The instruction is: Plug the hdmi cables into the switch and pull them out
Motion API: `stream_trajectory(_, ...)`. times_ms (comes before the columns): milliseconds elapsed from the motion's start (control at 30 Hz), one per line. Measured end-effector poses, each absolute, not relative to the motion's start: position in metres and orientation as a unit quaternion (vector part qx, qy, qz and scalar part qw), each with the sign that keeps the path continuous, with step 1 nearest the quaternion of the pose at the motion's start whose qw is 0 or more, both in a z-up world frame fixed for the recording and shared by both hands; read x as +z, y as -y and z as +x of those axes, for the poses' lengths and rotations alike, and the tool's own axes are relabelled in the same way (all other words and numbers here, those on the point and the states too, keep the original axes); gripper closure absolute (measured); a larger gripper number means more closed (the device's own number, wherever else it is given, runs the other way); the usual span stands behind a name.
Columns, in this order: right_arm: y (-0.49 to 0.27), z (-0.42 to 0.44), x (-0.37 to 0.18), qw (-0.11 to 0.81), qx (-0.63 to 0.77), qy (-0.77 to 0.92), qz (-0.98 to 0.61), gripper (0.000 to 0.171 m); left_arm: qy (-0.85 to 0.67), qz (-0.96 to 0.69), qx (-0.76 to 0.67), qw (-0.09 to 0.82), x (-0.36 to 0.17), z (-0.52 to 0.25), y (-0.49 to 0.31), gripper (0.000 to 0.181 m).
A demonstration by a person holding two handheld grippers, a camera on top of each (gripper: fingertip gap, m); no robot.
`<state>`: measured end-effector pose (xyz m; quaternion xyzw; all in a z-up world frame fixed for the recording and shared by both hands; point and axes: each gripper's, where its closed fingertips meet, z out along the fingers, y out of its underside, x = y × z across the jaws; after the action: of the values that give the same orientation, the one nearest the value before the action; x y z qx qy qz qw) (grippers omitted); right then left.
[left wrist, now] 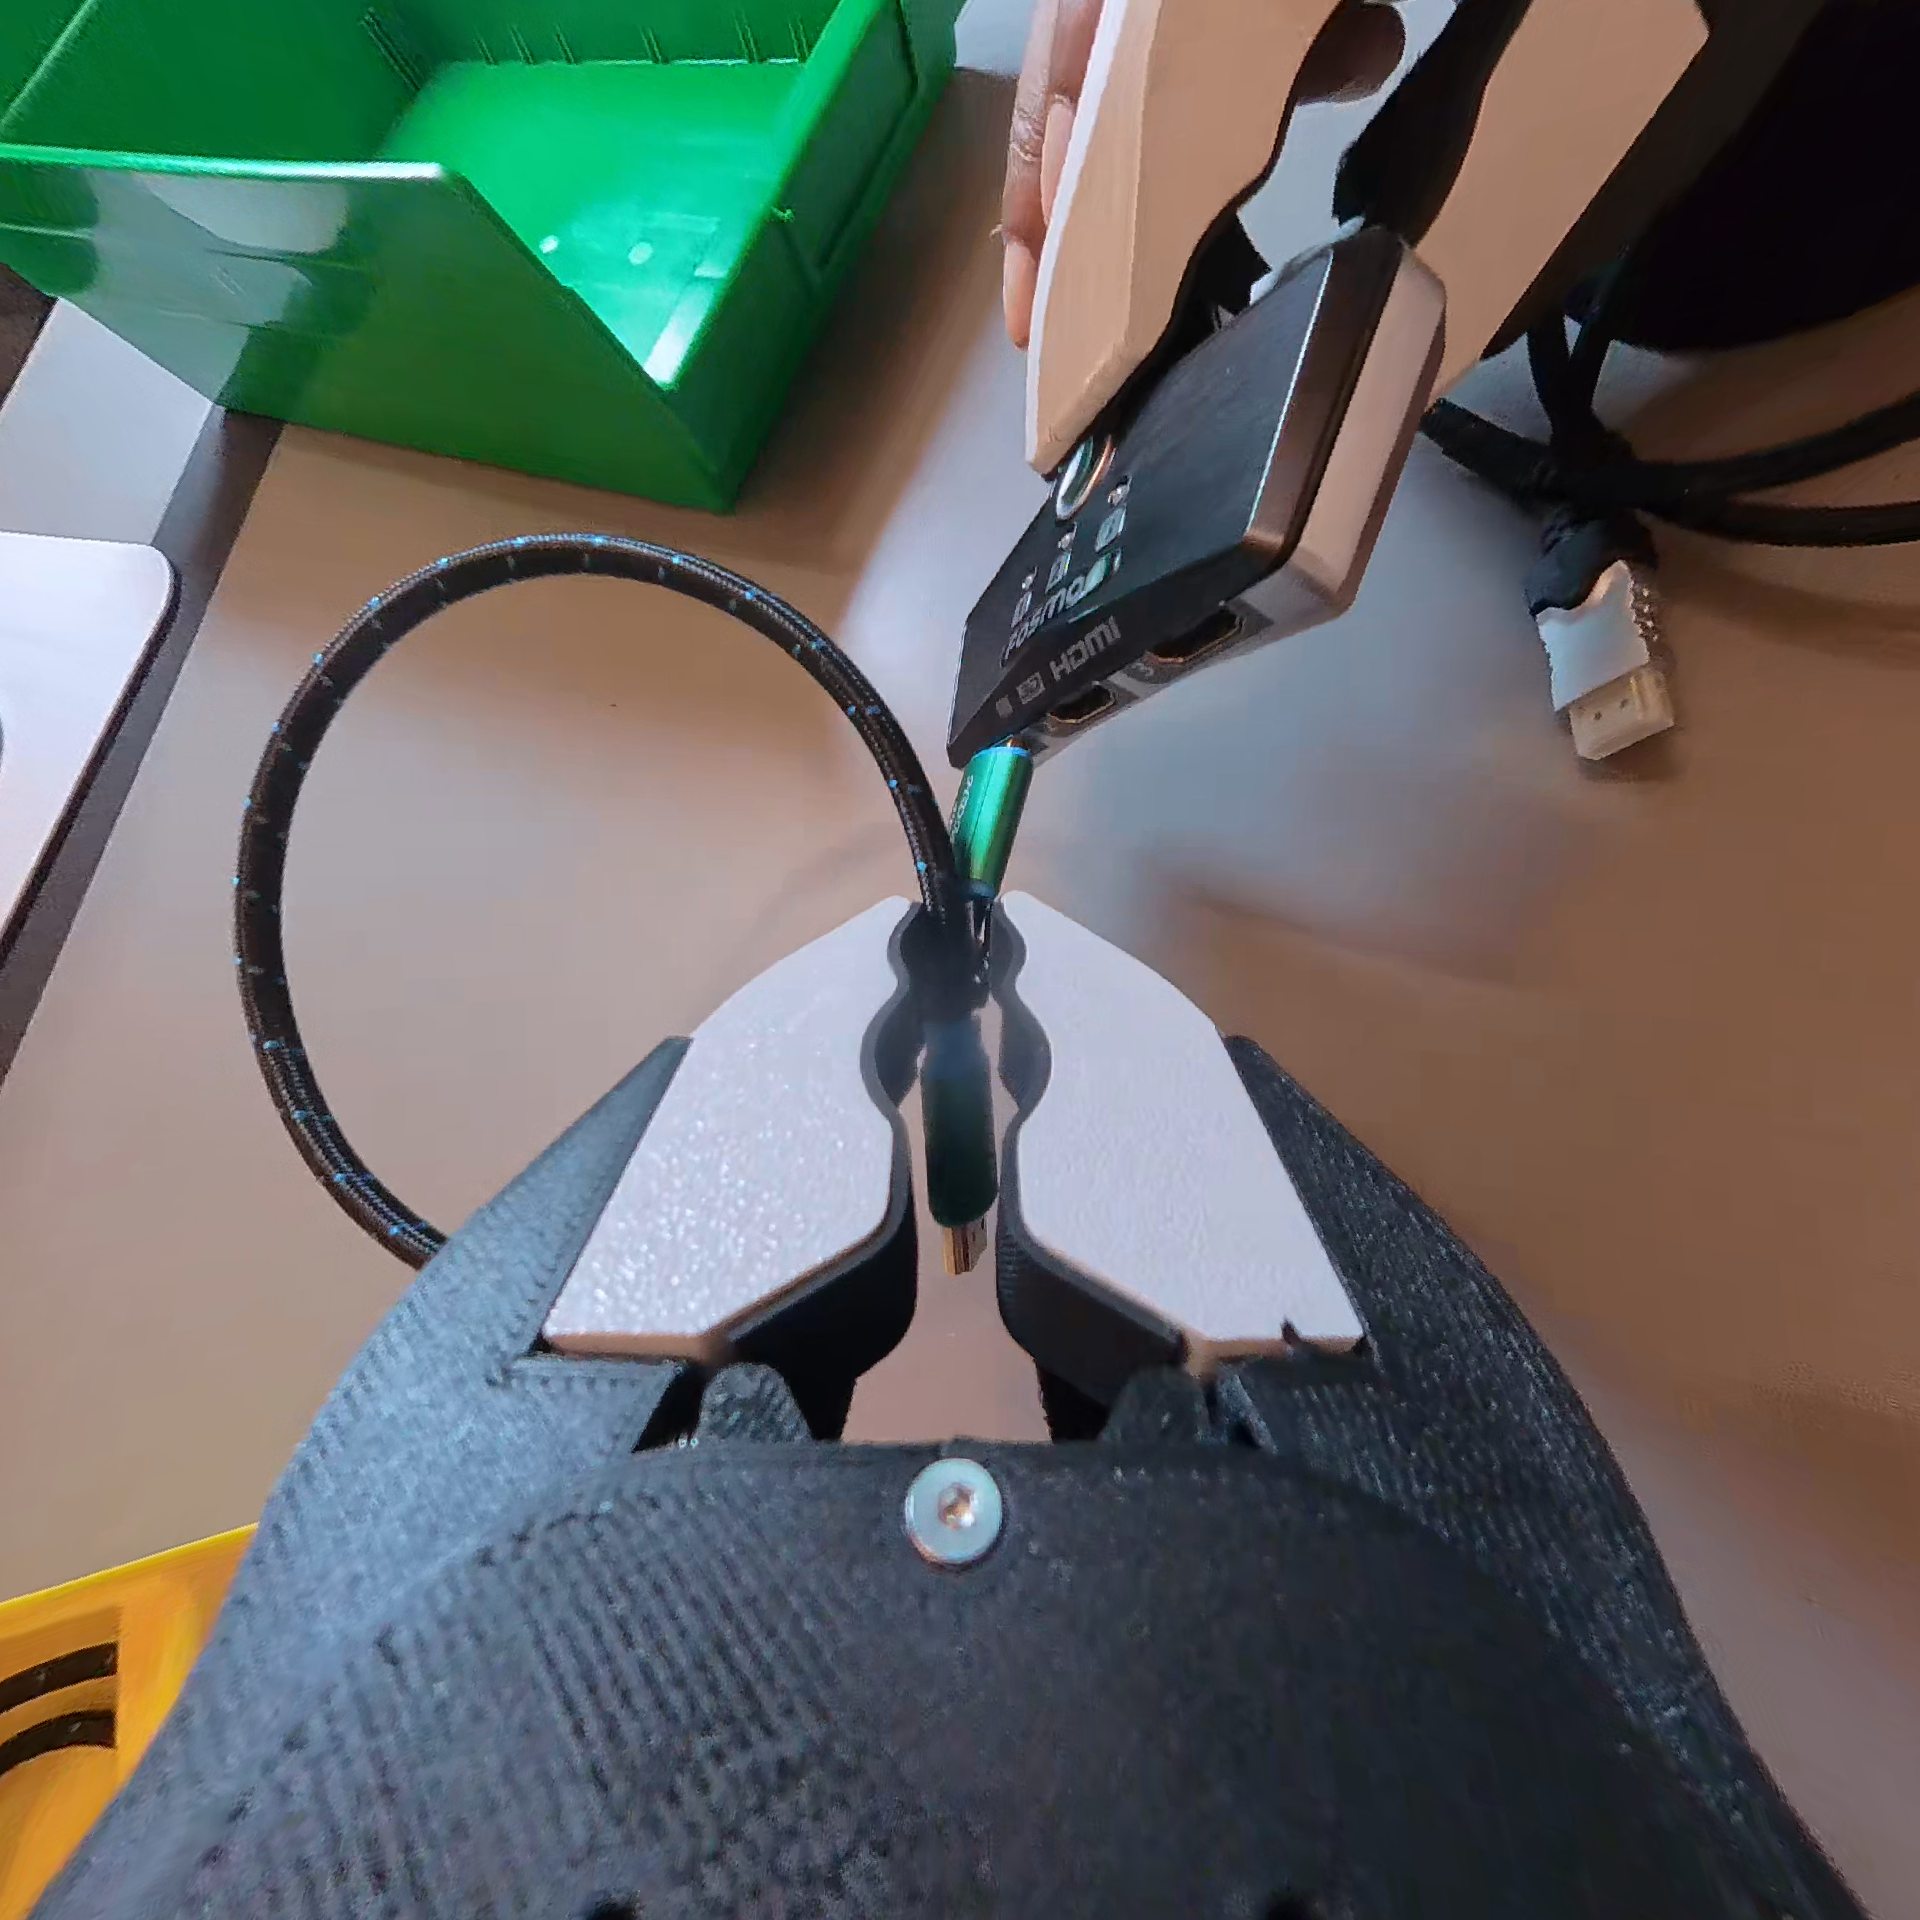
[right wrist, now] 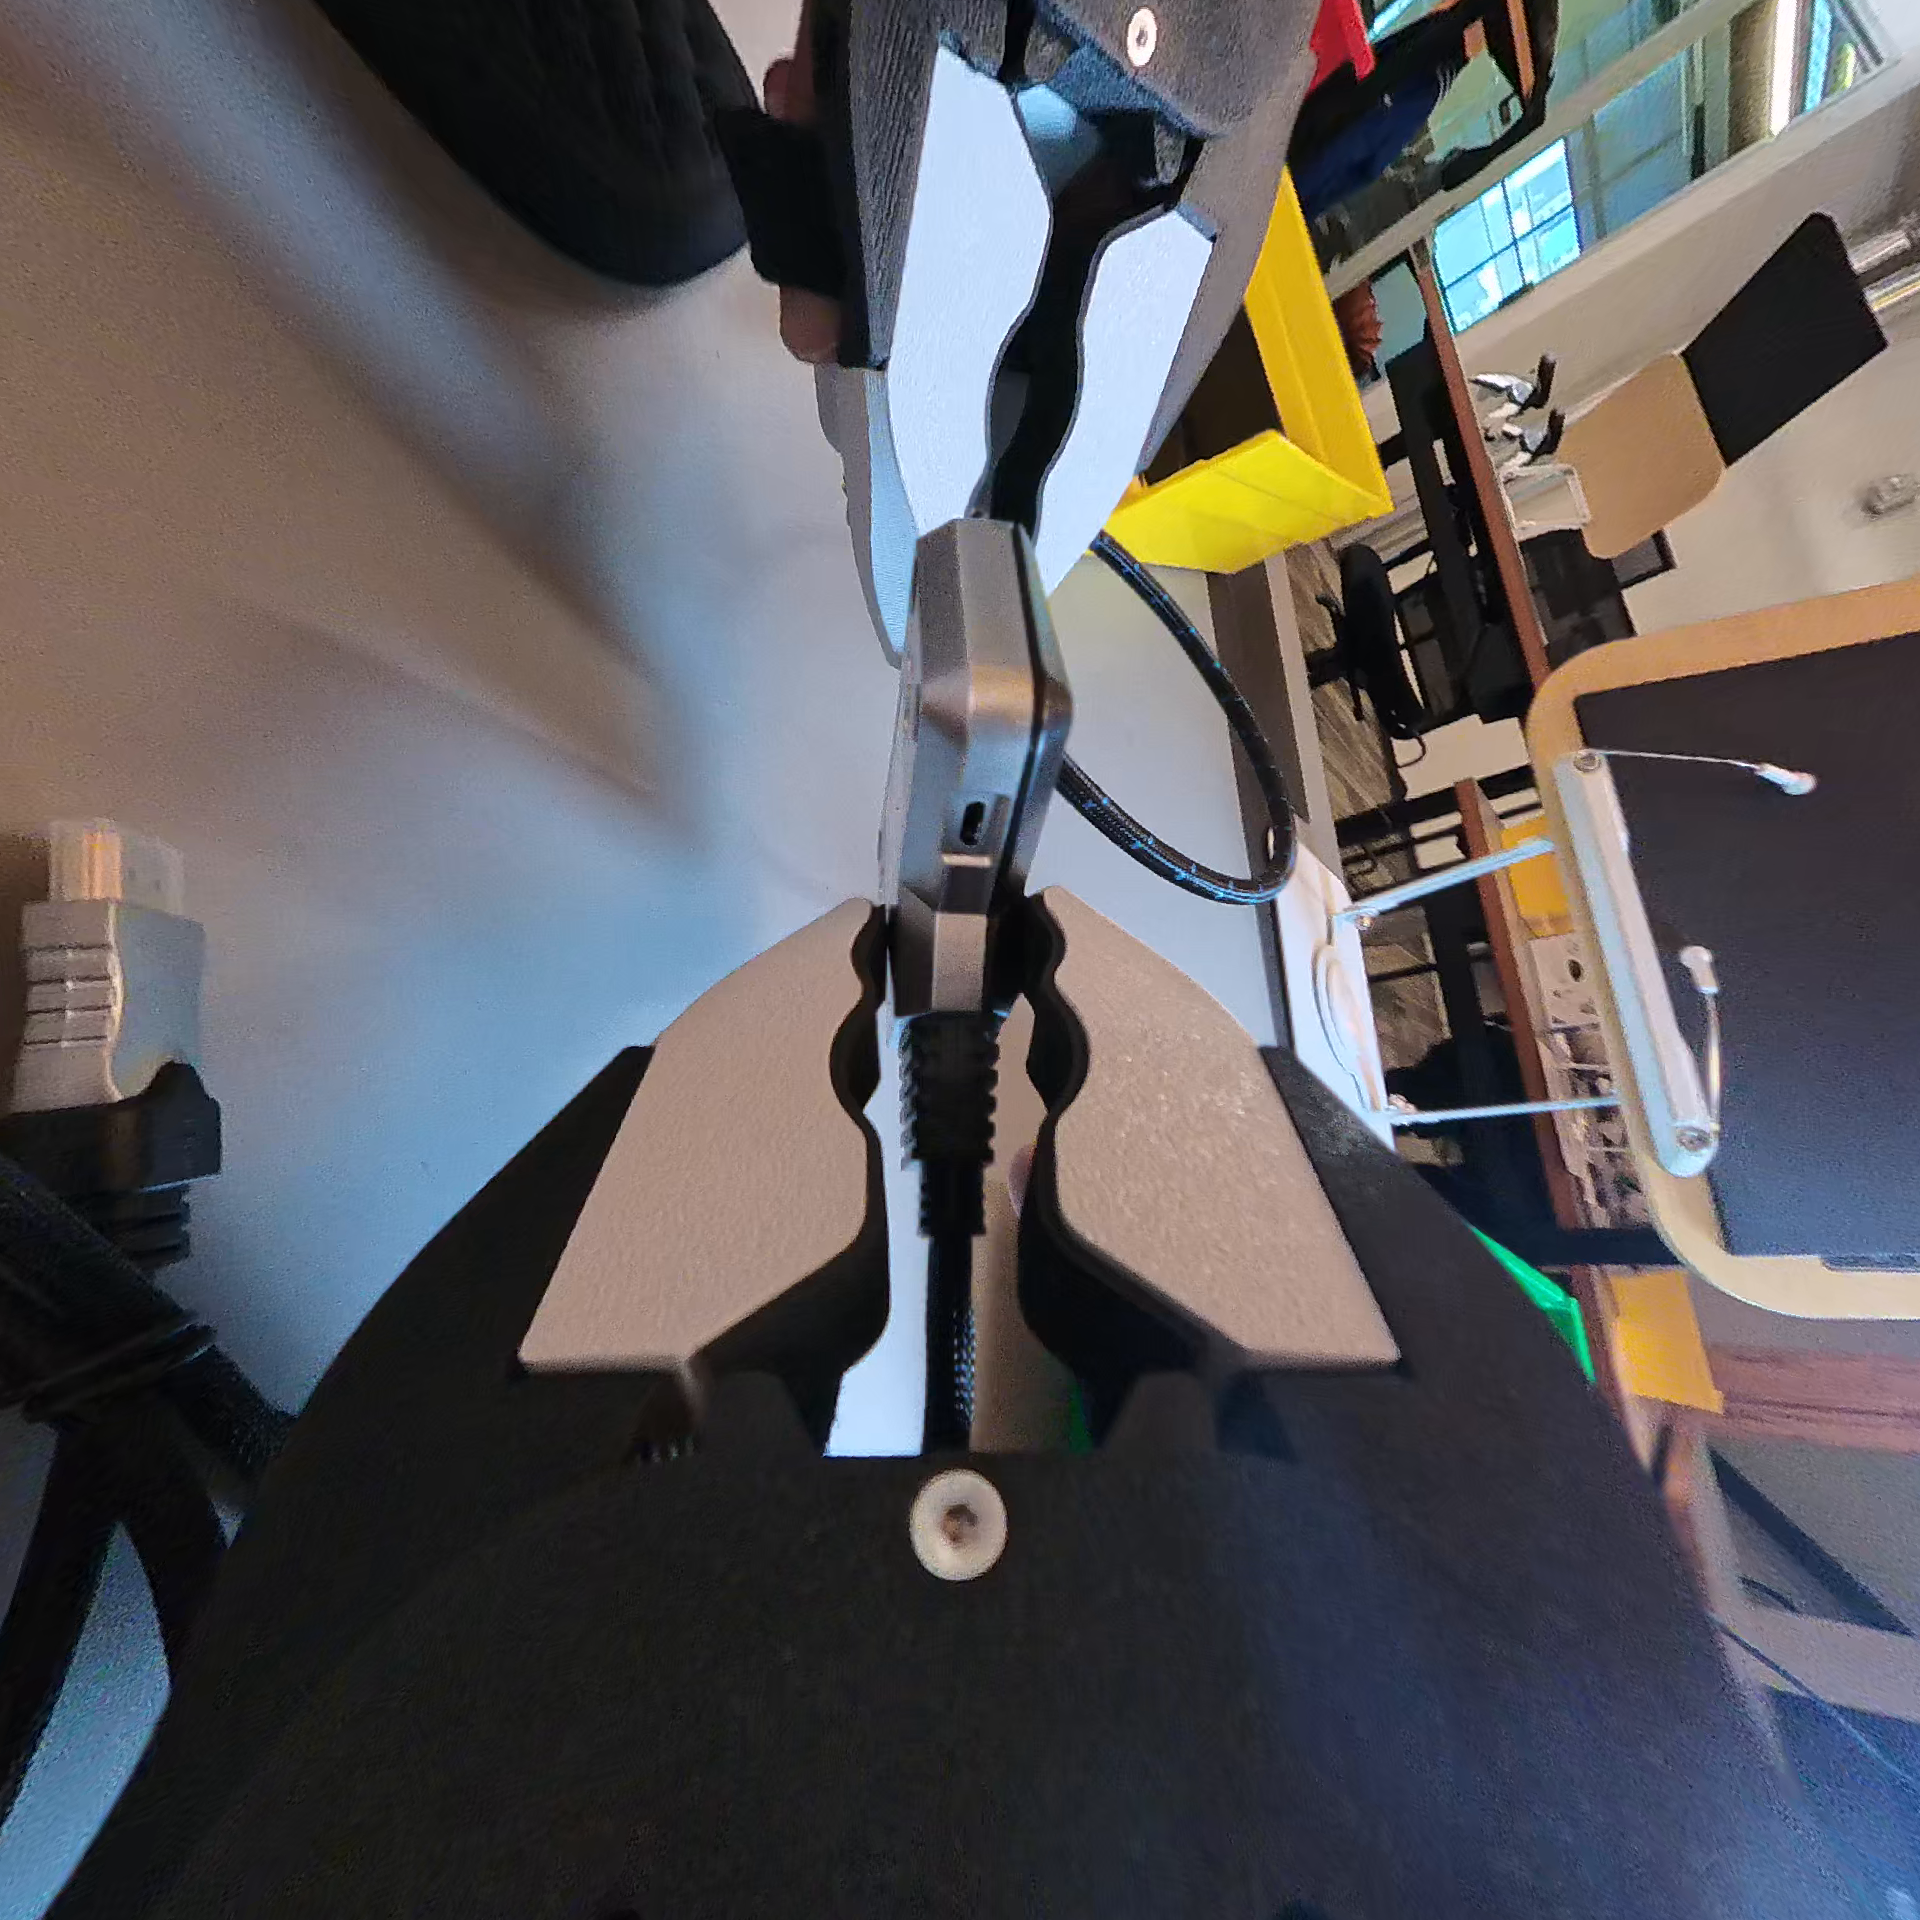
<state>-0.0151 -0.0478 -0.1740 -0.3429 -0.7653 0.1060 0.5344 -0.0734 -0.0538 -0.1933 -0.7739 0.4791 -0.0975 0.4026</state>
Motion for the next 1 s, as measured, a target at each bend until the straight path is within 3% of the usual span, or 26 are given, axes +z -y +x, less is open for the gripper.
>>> stream_trajectory(33,0.047,-0.015,-0.176,0.532,0.093,0.769,-0.342,0.146,-0.478,-0.776,-0.1,0.4,-0.194,-0.072,0.054,0.17)
stream_trajectory(333,0.043,-0.013,-0.172,0.547,0.026,0.772,-0.322,0.147,-0.479,-0.756,-0.113,0.431,-0.187,-0.064,0.053,0.166)
stream_trajectory(433,0.038,-0.007,-0.154,0.577,0.033,0.751,-0.32,0.148,-0.458,-0.734,-0.119,0.487,-0.148,-0.088,0.051,0.154)
stream_trajectory(567,0.023,0.006,-0.127,0.614,0.064,0.709,-0.34,0.148,-0.378,-0.745,-0.097,0.541,-0.086,-0.179,0.044,0.153)
stream_trajectory(633,0.017,0.011,-0.119,0.626,0.073,0.693,-0.349,0.148,-0.361,-0.794,-0.036,0.488,-0.088,-0.239,0.037,0.151)
stream_trajectory(767,0.012,0.014,-0.118,0.63,0.066,0.69,-0.351,0.148,-0.308,-0.899,0.087,0.299,-0.13,-0.358,0.027,0.149)
stream_trajectory(1000,0.015,0.01,-0.124,0.623,0.051,0.701,-0.343,0.147,-0.145,-0.974,0.105,0.136,-0.205,-0.423,0.005,0.147)
